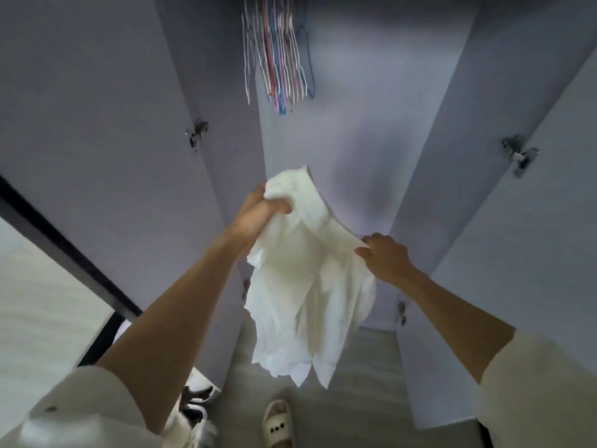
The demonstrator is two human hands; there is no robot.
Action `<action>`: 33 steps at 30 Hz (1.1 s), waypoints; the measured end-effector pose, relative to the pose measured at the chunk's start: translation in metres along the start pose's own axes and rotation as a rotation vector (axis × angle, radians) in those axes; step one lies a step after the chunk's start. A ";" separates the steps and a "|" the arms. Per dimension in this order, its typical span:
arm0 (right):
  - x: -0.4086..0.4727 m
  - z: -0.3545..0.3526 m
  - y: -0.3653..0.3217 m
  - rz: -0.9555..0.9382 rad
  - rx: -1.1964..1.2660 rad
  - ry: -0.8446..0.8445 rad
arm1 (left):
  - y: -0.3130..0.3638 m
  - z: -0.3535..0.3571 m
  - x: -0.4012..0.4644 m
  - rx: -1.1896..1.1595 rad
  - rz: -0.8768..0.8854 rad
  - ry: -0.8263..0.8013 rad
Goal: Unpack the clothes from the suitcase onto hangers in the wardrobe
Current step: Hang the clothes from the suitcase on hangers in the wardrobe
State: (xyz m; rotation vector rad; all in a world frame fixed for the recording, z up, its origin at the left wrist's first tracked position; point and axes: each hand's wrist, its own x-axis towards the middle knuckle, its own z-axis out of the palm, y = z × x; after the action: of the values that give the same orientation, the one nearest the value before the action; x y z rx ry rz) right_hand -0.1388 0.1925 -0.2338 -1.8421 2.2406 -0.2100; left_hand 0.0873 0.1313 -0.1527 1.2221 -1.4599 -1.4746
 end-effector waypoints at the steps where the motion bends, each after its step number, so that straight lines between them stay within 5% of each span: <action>1: 0.009 -0.008 0.001 -0.006 -0.037 0.051 | 0.007 -0.003 0.010 0.048 0.011 -0.016; 4: 0.038 -0.027 -0.002 -0.002 -0.038 0.122 | 0.022 -0.013 0.042 0.180 -0.011 -0.069; 11: 0.123 -0.080 -0.047 0.005 0.279 0.427 | 0.052 -0.051 0.134 -0.055 0.163 0.330; 17: 0.189 -0.078 -0.061 0.011 0.278 0.112 | 0.054 -0.073 0.198 0.115 0.224 0.216; 24: 0.276 -0.097 -0.085 0.152 0.797 0.367 | 0.053 -0.071 0.235 0.142 0.299 0.195; 33: 0.375 -0.122 -0.124 0.284 1.248 0.299 | 0.050 -0.099 0.276 0.147 0.274 0.291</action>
State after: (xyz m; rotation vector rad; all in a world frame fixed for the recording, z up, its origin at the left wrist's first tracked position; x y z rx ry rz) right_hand -0.1221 -0.2042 -0.1174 -0.8237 1.7105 -1.4763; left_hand 0.0931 -0.1655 -0.1317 1.2102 -1.4848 -0.9783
